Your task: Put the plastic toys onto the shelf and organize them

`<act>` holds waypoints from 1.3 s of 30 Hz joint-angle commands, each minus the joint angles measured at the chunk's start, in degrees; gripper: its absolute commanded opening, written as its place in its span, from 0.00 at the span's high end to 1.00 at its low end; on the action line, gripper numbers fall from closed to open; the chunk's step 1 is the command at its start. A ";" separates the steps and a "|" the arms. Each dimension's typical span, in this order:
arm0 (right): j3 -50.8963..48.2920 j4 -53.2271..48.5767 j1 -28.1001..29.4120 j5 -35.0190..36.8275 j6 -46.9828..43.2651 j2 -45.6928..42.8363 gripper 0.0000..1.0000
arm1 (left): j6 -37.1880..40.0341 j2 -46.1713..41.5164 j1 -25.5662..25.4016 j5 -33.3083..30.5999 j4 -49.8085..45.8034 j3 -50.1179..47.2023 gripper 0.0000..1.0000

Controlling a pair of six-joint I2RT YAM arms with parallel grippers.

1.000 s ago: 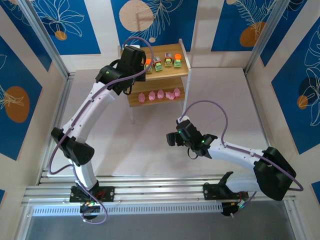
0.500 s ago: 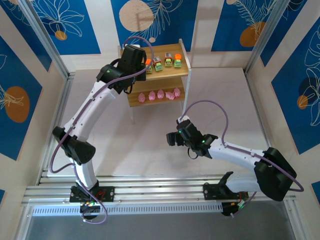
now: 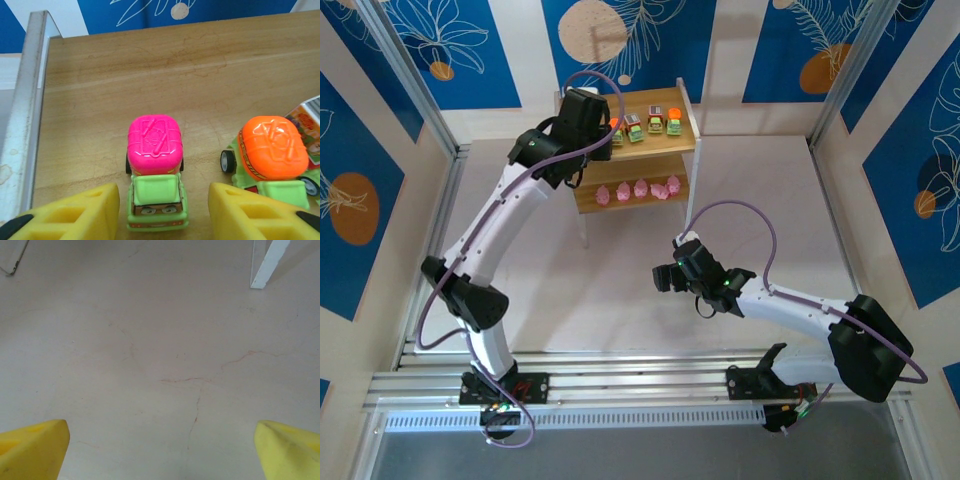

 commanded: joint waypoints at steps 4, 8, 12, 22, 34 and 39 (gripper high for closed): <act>0.51 0.83 -0.27 -0.72 0.76 -1.68 0.05 | 1.43 -4.16 0.47 0.07 -0.63 1.92 0.48; 0.20 1.16 -0.28 -0.61 0.74 -1.87 0.05 | 2.12 -5.59 0.28 -0.06 -1.37 1.84 0.47; -0.01 1.35 -0.23 -0.41 0.68 -1.96 0.04 | 3.01 -7.82 -0.14 -0.26 -1.40 0.12 0.45; -1.16 2.37 -0.25 0.67 0.33 -3.58 0.00 | 4.22 -20.15 -1.24 1.80 4.39 -15.94 0.13; -3.91 4.66 -0.01 2.06 -0.92 -7.45 0.01 | 4.33 -38.20 -1.54 4.96 10.84 -37.87 0.00; -4.72 4.79 0.03 3.48 -1.08 -8.81 0.01 | 4.99 -44.13 -1.51 5.91 13.32 -45.64 0.00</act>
